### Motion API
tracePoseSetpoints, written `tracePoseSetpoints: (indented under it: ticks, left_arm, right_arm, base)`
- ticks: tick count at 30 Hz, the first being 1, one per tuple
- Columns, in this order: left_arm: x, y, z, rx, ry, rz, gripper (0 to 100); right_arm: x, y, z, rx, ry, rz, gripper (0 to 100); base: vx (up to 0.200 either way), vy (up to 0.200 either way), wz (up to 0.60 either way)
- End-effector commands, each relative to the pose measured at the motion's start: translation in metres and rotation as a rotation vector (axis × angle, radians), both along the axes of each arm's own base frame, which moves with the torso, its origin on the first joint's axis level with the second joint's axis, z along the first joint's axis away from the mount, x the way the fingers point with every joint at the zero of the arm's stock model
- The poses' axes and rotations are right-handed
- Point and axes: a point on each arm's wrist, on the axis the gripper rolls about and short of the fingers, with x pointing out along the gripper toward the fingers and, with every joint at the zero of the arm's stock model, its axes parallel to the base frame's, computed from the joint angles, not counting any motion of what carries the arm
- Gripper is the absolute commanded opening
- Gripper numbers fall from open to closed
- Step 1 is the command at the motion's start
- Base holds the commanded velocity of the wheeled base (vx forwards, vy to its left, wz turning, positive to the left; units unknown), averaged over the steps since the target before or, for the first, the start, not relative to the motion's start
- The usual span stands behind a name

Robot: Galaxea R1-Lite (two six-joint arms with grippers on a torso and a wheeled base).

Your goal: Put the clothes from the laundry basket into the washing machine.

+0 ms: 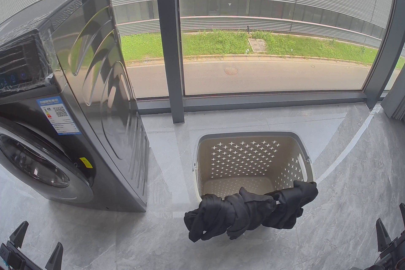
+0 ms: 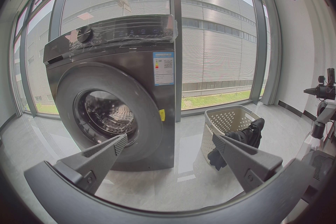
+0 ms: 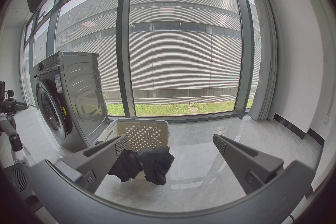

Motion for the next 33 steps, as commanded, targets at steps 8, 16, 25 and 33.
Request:
tracePoseSetpoints:
  ticks: [8, 16, 25, 33]
  left_arm:
    - [0.0, 0.0, -0.0053, -0.002, 0.0, 0.0, 100]
    - [0.0, 0.0, -0.0053, 0.001, 0.0, 0.0, 100]
    - [0.0, 0.0, -0.0053, 0.006, 0.0, 0.0, 100]
    - [0.0, 0.0, -0.0053, 0.001, 0.0, 0.0, 100]
  right_arm:
    - [0.0001, 0.0, -0.0053, 0.002, 0.003, 0.001, 100]
    - [0.0001, 0.0, -0.0053, -0.001, 0.003, 0.001, 100]
    - [0.0001, 0.0, -0.0052, -0.001, 0.002, 0.001, 100]
    - [0.0001, 0.0, -0.0053, -0.001, 0.003, 0.002, 100]
  base:
    - [0.0, 0.2, 0.0]
    - [0.0, 0.2, 0.0]
    - [0.0, 0.2, 0.0]
    - [0.0, 0.2, 0.0]
